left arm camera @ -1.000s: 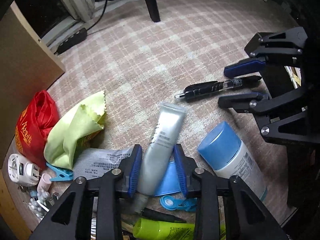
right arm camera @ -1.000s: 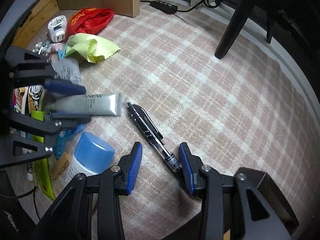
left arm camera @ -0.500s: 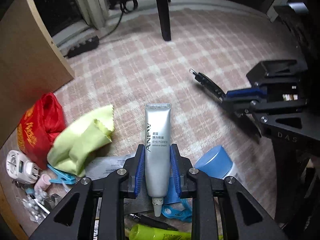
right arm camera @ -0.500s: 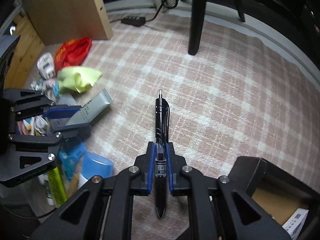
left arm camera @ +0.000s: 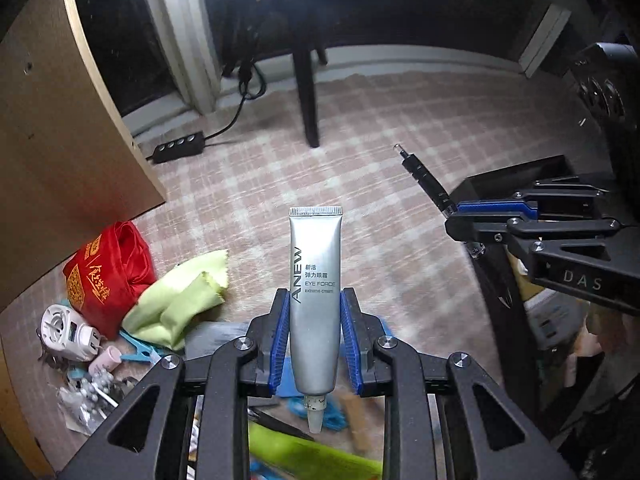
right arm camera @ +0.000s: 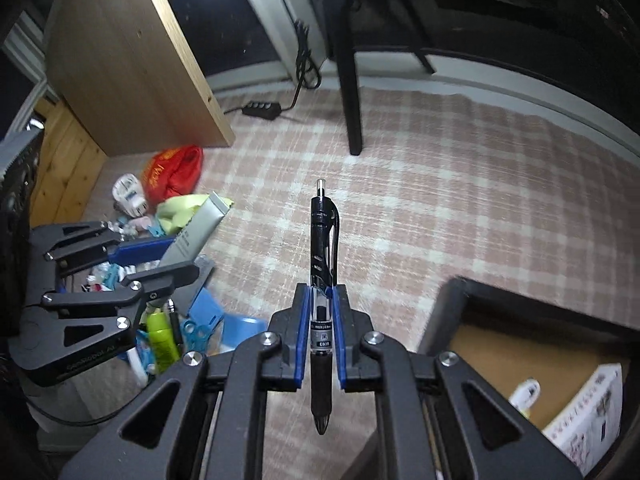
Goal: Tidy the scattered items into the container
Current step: 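Carry the silver tube and black pen over the tray and open both grippers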
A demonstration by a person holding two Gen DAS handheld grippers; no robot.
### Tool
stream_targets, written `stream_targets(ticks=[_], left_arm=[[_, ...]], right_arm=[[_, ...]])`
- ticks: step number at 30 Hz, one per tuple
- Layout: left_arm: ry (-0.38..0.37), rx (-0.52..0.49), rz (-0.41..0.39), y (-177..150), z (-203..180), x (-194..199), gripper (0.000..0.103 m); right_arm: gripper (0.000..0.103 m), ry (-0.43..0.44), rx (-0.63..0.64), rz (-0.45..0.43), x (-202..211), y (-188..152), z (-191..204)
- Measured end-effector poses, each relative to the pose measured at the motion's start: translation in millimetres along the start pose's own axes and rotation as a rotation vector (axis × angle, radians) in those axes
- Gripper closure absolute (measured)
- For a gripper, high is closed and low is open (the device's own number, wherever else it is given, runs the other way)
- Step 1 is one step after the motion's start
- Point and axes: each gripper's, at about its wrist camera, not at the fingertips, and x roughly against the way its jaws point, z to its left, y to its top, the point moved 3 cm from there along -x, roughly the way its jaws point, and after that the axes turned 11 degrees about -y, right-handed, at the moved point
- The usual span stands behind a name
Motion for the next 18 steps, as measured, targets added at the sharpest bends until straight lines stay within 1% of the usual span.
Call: stream_targets(ticks=[1,6,9,10,13,18], left_arm=[[-0.007,-0.011,-0.004,0.9,-6.7,1.8,0.08],[-0.051,-0.053,-0.031,-0.8,-48.8,16.0,0.08],[-0.098,-0.091,-0.049,-3.1,-86.6,25.6,0.079],[-0.107,-0.099,-0.053,-2.6,-92.2,24.8,0.08],[-0.155,-0.136,-0.061,-3.3,-129.0,27.1,0.079],[-0.204,-0.167,-0.062,1.6,-175.2,20.0,0.079]], right_arm=[[0.092,-0.003,-0.008,-0.007,1.8,-1.0,-1.7],[0.092,-0.013,-0.074,-0.046,40.4,-20.3,-31.7],[0.092,-0.027,-0.119,-0.071,66.1,-35.9,-57.7],[0.092,-0.038,-0.132,-0.078,72.5,-41.1,-65.4],[0.092,-0.08,-0.177,-0.092,90.9,-58.3,-93.8],[0.092,-0.136,-0.254,-0.092,109.9,-87.5,-139.2]])
